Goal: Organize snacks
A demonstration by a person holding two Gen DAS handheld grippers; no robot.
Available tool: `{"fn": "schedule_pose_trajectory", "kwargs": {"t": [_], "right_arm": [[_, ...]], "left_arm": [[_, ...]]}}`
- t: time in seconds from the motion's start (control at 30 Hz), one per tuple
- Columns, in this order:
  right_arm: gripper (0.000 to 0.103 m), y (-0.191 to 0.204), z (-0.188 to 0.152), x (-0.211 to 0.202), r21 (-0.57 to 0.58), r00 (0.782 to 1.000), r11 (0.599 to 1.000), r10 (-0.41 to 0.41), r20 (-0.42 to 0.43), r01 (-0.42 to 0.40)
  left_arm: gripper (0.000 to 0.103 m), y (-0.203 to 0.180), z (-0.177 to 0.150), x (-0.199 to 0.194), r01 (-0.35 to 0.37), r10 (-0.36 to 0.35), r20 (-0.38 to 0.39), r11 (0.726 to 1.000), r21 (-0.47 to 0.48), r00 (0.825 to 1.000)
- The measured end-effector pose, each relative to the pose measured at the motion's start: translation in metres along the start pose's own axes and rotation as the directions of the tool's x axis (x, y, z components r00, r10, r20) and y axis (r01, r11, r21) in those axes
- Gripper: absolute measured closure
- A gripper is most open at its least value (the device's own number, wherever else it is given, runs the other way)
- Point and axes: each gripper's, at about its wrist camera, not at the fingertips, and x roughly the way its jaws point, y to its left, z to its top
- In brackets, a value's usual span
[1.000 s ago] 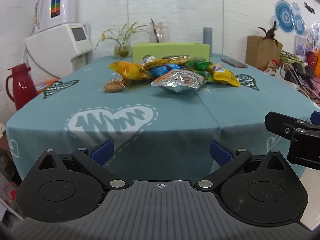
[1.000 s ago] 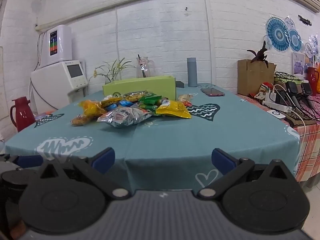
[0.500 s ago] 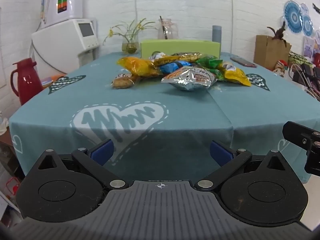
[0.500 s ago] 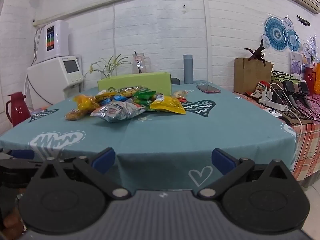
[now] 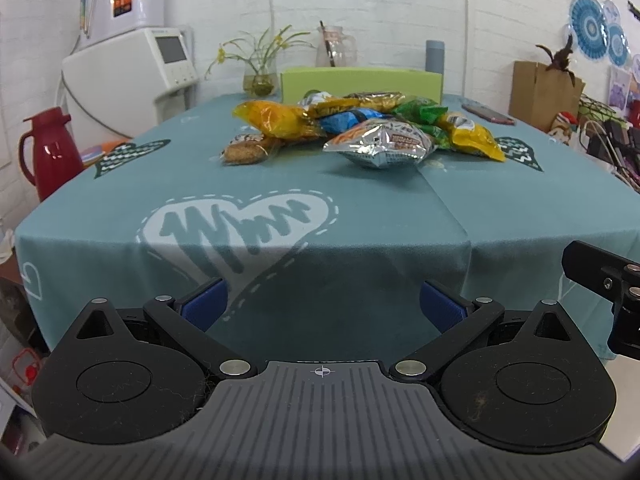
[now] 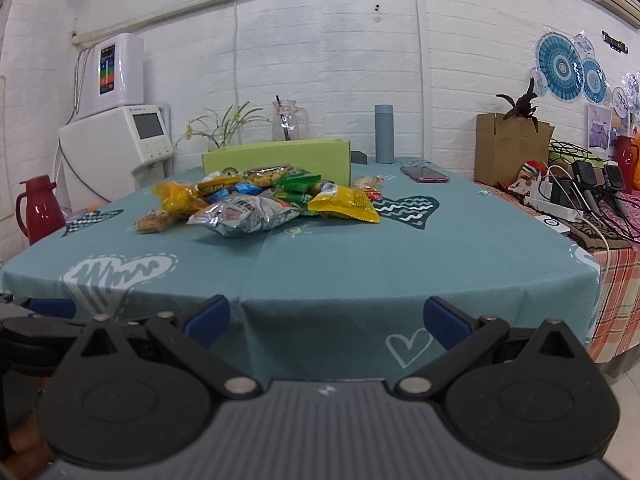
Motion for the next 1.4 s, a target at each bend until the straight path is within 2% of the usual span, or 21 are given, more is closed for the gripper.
{"fn": "schedule_pose_trajectory", "kwargs": {"t": [1.0, 1.07, 1.13, 1.23, 1.3, 1.4], "right_arm": [[0.000, 0.008, -0.002, 0.004, -0.021, 1.000, 1.000, 0.016, -0.011, -0.017], [0.000, 0.010, 0.001, 0.005, -0.035, 1.000, 0.999, 0.024, 0.009, -0.024], [0.000, 0.014, 0.011, 0.011, -0.072, 0.998, 0.997, 0.044, 0.045, -0.041], [0.000, 0.020, 0.032, 0.035, -0.125, 0.997, 0.991, 0.046, 0.065, -0.038], [0.000, 0.022, 0.045, 0.060, -0.141, 0.998, 0.989, 0.044, 0.048, -0.037], [0.000, 0.021, 0.051, 0.099, -0.144, 0.999, 0.989, 0.032, -0.031, -0.036]], "left_arm": [[0.011, 0.003, -0.003, 0.009, -0.010, 0.010, -0.044, 1.000, 0.006, 0.999], [0.011, 0.009, 0.004, 0.008, 0.003, -0.004, -0.034, 1.000, -0.019, 0.999], [0.011, 0.017, 0.021, 0.007, 0.016, -0.015, 0.009, 0.999, -0.050, 1.000], [0.011, 0.028, 0.054, 0.009, -0.010, 0.018, 0.087, 0.996, -0.092, 0.996], [0.011, 0.035, 0.072, 0.019, -0.026, 0.037, 0.102, 0.994, -0.108, 0.994], [0.011, 0.040, 0.088, 0.042, -0.005, 0.011, 0.062, 0.994, -0.107, 0.998]]}}
